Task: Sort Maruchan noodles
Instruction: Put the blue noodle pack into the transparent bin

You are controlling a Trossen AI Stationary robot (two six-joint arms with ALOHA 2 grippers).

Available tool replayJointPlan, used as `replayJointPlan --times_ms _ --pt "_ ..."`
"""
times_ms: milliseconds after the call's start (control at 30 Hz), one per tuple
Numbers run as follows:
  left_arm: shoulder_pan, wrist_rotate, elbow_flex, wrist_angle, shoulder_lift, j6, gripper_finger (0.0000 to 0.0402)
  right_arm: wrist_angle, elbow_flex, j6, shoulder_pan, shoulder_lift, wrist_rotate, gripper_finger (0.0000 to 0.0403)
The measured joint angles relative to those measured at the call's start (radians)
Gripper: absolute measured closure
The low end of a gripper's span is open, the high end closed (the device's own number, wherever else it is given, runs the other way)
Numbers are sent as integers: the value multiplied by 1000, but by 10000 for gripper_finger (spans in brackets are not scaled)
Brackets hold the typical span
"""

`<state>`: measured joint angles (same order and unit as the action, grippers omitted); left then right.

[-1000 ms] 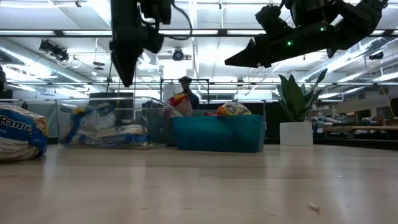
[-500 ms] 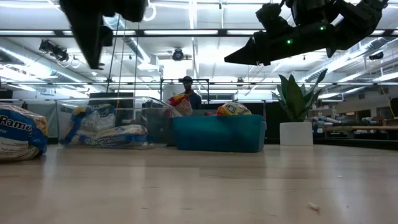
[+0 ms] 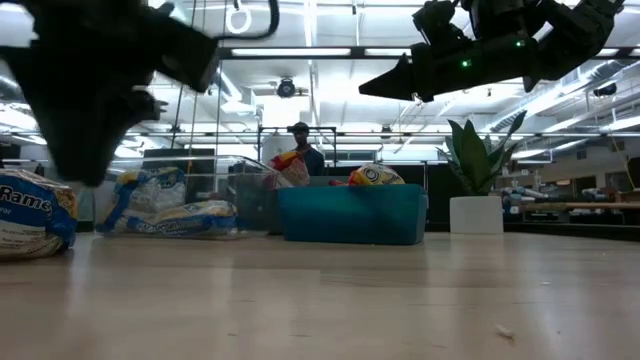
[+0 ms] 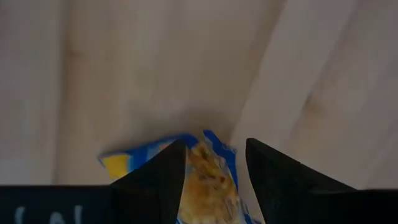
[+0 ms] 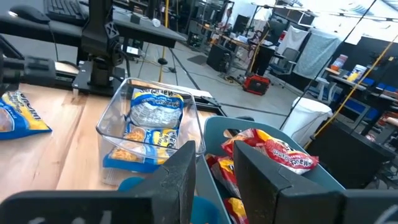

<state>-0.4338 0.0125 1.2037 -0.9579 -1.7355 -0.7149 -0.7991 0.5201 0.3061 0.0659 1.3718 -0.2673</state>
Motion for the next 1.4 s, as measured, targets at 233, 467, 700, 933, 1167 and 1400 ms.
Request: replayJointPlan --times_ms 233,467,700,933,1167,1400 --pt "27 103 0 -57 -67 45 232 5 0 0 0 0 1 289" --pt "32 113 0 -69 -55 42 281 10 0 0 0 0 1 289" --pt "-7 141 0 -137 96 -207 285 14 0 0 1 0 1 289" --pt "-151 193 2 -133 147 -629 276 0 0 27 16 0 1 289" --pt "-198 236 2 -13 94 -794 254 -48 0 49 65 0 26 289" --pt "-189 315 1 -29 9 -820 194 -92 1 53 124 0 126 289"
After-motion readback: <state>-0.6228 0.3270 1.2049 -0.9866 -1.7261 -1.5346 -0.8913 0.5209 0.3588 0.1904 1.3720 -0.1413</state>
